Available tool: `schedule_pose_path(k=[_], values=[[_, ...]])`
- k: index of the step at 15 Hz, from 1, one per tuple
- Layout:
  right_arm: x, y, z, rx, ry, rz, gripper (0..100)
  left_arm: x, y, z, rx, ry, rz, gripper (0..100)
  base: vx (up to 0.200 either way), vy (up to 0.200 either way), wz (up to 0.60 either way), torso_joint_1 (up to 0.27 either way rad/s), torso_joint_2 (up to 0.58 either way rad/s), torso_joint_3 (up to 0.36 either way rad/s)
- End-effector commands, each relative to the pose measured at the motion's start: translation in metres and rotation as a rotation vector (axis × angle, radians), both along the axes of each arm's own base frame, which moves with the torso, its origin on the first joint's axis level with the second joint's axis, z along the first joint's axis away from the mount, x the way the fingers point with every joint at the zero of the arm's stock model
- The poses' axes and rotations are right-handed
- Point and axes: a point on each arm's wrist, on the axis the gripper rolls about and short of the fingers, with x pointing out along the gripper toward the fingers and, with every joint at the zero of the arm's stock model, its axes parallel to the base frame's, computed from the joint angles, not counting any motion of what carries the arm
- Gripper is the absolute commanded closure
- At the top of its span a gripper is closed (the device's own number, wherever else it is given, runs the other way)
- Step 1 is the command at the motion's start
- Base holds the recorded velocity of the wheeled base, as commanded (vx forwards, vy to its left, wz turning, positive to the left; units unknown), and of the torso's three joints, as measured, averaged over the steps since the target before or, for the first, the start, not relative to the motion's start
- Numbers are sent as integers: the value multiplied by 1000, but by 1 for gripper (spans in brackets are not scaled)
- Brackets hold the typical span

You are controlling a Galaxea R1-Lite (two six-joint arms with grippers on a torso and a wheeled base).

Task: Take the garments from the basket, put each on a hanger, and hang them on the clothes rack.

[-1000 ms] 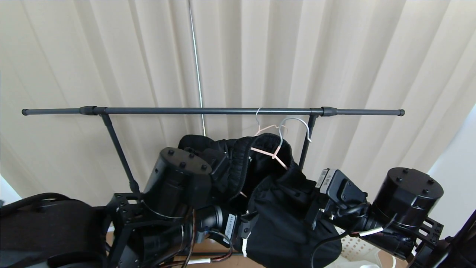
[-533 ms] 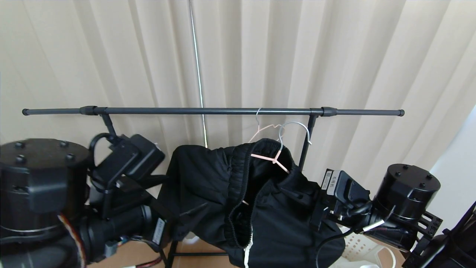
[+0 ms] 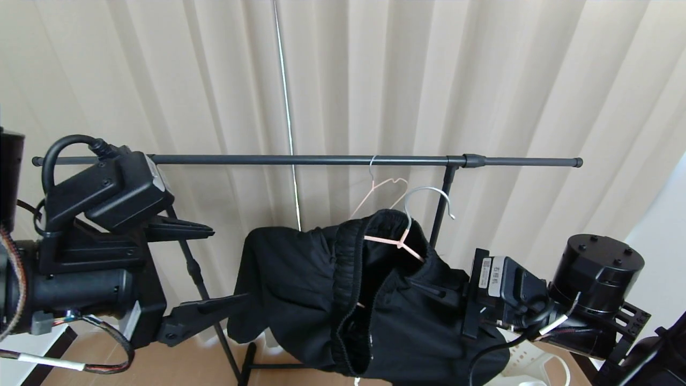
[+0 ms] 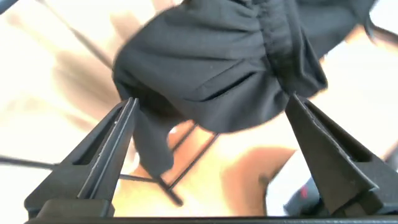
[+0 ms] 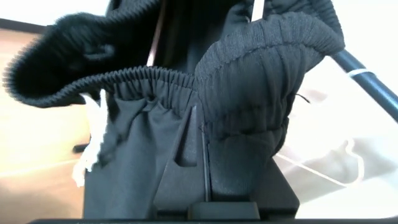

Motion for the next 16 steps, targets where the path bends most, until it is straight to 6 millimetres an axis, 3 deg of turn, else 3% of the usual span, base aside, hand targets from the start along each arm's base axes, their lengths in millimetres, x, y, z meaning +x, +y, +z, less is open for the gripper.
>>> schedule_pose_path(k=[1,5,10,13,16], values=[[-2,0,-7,-13,21,15,100,16,5,8,35,-18,-36,0,0,0,0,0,0,0],[-2,0,-8,-14,24,21,100,55,-19,-1,178,-92,-260,0,0,0,0,0,0,0],[-6,2,-6,-12,19,37,100,91,-53,-5,173,-26,-501,0,0,0,0,0,0,0],[-10,4,-5,-11,16,47,100,100,-75,-8,118,-5,-605,0,0,0,0,0,0,0],[-13,6,-5,-12,19,61,100,104,-83,-16,122,18,-621,0,0,0,0,0,0,0]])
